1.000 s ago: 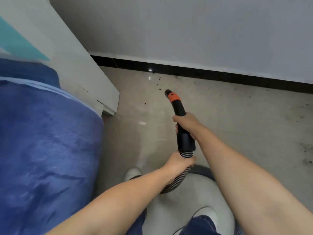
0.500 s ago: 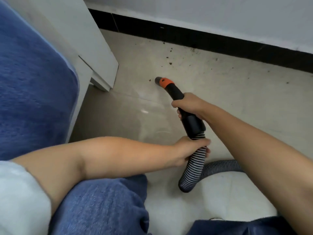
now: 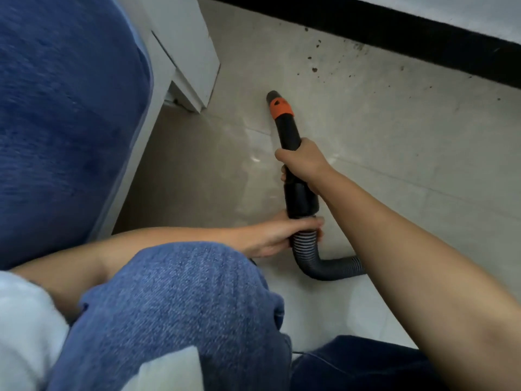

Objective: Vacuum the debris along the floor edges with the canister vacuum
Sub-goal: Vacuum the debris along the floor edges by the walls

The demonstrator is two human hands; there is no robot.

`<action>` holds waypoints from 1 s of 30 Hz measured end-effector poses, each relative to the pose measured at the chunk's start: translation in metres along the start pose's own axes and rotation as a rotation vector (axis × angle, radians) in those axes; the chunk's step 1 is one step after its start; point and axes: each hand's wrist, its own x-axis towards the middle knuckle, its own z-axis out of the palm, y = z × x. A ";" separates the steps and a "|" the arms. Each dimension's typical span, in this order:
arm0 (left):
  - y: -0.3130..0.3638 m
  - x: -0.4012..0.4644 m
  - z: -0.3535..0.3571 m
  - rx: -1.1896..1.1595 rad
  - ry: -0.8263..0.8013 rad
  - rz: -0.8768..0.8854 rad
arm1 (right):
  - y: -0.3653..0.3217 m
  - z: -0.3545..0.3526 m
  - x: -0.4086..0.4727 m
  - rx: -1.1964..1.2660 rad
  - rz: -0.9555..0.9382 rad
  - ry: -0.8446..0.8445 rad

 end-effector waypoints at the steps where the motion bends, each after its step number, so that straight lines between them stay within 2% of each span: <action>1: 0.000 -0.001 -0.001 -0.025 0.025 0.022 | -0.001 0.004 0.001 0.001 -0.002 0.006; 10: -0.011 -0.010 -0.019 -0.046 0.097 0.119 | 0.008 0.022 0.005 0.038 0.011 0.058; 16: -0.002 0.000 -0.026 -0.032 0.334 0.259 | 0.002 0.028 0.014 0.082 0.002 0.101; 20: 0.016 0.007 -0.018 0.146 0.342 0.267 | 0.000 0.007 0.019 0.239 0.022 0.197; 24: 0.034 0.023 -0.008 0.187 0.312 0.265 | -0.005 -0.014 0.030 0.286 0.013 0.254; 30: 0.038 0.030 -0.006 0.145 0.379 0.265 | -0.015 -0.010 0.043 0.196 -0.003 0.168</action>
